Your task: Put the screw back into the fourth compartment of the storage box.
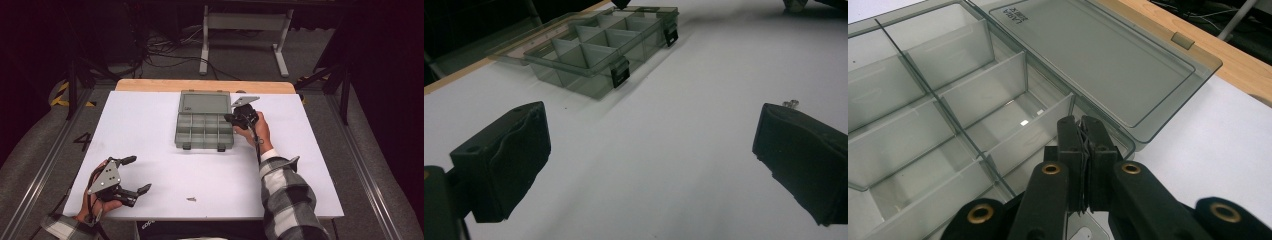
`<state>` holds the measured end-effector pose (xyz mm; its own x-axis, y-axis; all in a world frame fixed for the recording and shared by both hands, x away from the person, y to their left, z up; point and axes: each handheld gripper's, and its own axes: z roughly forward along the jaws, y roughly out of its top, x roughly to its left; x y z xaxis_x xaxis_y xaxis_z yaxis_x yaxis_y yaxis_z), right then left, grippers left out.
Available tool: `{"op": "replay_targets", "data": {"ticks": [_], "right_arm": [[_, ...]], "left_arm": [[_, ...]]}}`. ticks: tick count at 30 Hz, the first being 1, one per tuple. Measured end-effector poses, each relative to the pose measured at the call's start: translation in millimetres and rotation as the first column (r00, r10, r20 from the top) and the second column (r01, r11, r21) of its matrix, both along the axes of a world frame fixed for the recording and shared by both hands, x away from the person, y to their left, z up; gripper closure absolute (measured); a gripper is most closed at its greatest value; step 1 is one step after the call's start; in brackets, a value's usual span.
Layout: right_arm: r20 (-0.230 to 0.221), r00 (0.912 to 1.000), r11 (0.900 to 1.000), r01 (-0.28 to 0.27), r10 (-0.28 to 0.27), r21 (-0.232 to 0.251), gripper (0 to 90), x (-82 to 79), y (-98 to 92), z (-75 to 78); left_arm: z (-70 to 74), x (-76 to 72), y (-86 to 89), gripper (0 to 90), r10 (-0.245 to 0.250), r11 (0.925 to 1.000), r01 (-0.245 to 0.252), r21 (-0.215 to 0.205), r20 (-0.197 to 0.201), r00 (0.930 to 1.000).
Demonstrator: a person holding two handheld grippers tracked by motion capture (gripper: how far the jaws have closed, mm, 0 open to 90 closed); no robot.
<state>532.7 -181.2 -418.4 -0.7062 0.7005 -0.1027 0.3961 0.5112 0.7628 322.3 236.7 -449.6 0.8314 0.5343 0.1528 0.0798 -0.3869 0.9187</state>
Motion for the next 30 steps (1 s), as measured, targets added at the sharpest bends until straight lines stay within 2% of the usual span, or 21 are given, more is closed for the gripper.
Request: {"op": "replay_targets", "data": {"ticks": [15, 16, 19, 24, 30], "right_arm": [[-0.014, 0.9998, 1.000, 0.016, -0.016, -0.006, 88.2, 2.2, -0.1, -2.3], [-0.015, 0.9996, 1.000, 0.022, -0.022, -0.001, 83.5, 1.6, -1.0, -2.3], [-0.018, 0.9996, 1.000, 0.020, -0.020, 0.003, 82.5, 0.0, -2.0, -1.0], [0.013, 0.9998, 1.000, 0.011, -0.012, 0.028, 79.2, -8.3, -5.6, 7.8], [0.070, 0.9969, 0.996, -0.042, 0.037, 0.073, 74.3, -32.9, -10.2, 22.5]], "left_arm": [[-0.4, -0.2, 0.3, 2.7, -0.004, 1.0000, 0.004, 0.003, -0.007, 1.0000], [-0.2, -0.3, 0.3, 2.7, -0.004, 1.0000, 0.004, 0.006, -0.007, 1.0000], [-0.4, -0.5, 0.5, 2.7, -0.003, 1.0000, 0.003, 0.001, -0.007, 1.0000], [-0.1, -0.8, 0.9, 2.7, -0.004, 1.0000, 0.004, 0.005, -0.010, 0.9999], [0.0, -0.9, 0.2, 2.7, -0.001, 1.0000, 0.001, 0.008, -0.004, 1.0000]]}}
